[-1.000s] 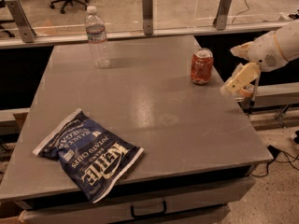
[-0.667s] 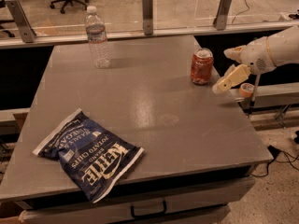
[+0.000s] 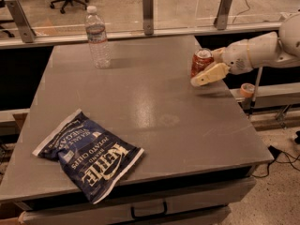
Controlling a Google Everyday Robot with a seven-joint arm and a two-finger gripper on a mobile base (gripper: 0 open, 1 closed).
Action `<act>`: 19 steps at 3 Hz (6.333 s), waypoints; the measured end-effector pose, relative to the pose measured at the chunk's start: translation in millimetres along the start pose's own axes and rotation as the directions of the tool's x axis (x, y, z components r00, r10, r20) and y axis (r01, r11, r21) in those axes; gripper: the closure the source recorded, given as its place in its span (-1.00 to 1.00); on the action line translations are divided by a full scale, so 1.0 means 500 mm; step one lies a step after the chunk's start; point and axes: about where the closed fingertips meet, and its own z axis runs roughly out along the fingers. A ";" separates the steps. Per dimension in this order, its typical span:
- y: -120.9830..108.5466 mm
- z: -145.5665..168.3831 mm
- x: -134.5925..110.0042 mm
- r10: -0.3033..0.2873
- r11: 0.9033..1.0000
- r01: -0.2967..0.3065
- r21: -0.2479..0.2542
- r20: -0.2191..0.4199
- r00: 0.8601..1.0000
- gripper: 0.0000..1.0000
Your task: Move coke can near water bottle
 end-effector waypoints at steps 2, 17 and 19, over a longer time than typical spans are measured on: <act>-0.011 0.001 -0.043 0.018 0.999 -0.020 0.025 0.078 0.997 0.34; 0.050 0.472 -0.336 0.089 0.995 -0.097 0.000 0.389 0.917 -1.00; -0.113 0.163 -0.229 -0.042 0.952 -0.047 0.301 0.282 0.959 -1.00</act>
Offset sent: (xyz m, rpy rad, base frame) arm 0.0111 -0.0038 0.0455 0.1171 -0.0828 -0.0683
